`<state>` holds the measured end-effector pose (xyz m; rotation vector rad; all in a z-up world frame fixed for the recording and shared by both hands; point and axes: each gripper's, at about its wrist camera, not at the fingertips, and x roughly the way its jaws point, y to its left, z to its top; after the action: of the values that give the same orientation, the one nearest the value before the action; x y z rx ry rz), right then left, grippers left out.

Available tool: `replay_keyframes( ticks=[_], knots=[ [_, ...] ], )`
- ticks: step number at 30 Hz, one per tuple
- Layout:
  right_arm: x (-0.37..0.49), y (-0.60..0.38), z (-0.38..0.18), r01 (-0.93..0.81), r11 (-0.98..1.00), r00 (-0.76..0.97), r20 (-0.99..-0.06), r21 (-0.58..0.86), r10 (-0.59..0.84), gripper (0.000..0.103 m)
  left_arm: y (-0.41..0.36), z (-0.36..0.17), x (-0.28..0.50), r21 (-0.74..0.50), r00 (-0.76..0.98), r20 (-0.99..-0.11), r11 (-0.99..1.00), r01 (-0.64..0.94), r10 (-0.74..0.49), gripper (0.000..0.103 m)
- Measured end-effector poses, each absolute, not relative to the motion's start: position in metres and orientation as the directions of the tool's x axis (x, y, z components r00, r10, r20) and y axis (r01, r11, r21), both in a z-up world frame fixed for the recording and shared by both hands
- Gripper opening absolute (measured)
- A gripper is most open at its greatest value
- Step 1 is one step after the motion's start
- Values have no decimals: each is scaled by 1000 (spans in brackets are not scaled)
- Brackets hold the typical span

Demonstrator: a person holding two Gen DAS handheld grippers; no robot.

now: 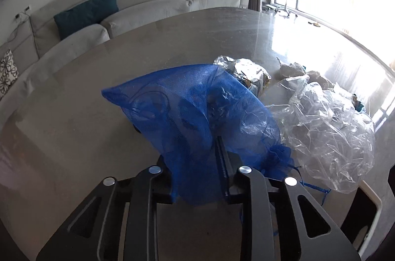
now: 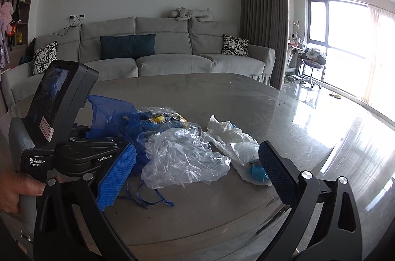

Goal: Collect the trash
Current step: 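Grasp the blue mesh bag with the left gripper and lift it, then grasp the crumpled clear plastic sheet with the right gripper and lift it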

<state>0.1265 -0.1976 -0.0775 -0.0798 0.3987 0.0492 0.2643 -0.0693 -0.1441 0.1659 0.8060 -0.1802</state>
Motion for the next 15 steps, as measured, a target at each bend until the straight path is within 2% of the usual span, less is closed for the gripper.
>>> replay_keyframes(
  ticks=[1, 2, 15],
  knots=[
    [127, -197, -77, -64, 996, 921, -388, -64, 34, 99, -69, -145, 263, 66, 670, -734, 971, 230, -109, 5],
    [126, -197, -76, -65, 996, 921, -388, -63, 35, 99, -67, -144, 260, 47, 672, -729, 971, 235, -127, 3],
    [134, -196, -74, -68, 997, 926, -376, -48, 45, 99, -50, -79, 197, 89, 777, -604, 954, 287, -177, 3]
  ],
)
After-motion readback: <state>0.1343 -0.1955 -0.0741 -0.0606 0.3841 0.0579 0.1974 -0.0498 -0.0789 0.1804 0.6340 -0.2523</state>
